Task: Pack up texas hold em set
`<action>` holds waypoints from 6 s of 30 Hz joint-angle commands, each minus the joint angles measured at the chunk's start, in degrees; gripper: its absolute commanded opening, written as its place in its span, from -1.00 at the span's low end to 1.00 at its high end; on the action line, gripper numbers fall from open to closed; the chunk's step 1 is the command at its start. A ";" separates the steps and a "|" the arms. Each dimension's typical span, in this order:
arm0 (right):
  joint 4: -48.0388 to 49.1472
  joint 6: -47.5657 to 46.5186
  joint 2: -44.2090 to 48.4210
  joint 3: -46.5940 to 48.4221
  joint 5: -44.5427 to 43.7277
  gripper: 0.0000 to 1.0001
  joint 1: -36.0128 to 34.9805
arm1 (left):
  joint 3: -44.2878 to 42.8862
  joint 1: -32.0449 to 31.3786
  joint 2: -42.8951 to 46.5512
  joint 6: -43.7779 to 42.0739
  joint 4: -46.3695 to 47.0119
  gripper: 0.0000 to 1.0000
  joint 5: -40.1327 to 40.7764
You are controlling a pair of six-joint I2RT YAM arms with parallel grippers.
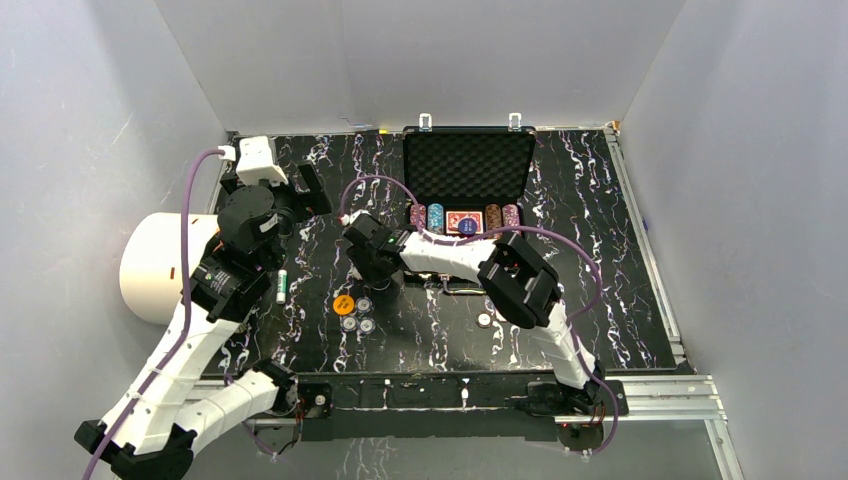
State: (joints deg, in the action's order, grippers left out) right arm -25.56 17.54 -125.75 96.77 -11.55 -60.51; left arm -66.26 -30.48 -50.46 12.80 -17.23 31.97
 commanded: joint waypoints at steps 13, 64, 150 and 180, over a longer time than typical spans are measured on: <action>2.29 9.32 21.82 -11.08 -9.78 -0.04 2.33 | 1.36 0.31 -0.06 2.98 -3.03 0.97 -1.89; 10.53 11.74 44.23 -37.97 0.43 0.49 21.07 | 22.38 3.78 -34.26 28.36 -15.11 0.30 -19.21; 12.16 13.76 53.76 -43.02 -2.76 0.41 20.98 | 15.92 0.70 -32.42 24.65 -21.46 -0.19 -23.17; 1.87 26.82 83.87 -51.53 -34.89 0.44 21.15 | -35.79 -16.13 -67.84 20.79 -15.03 -0.19 -30.96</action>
State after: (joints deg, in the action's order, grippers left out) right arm -22.20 41.95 -45.30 45.82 -40.18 -39.48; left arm -97.01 -45.91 -116.57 34.87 -31.38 3.03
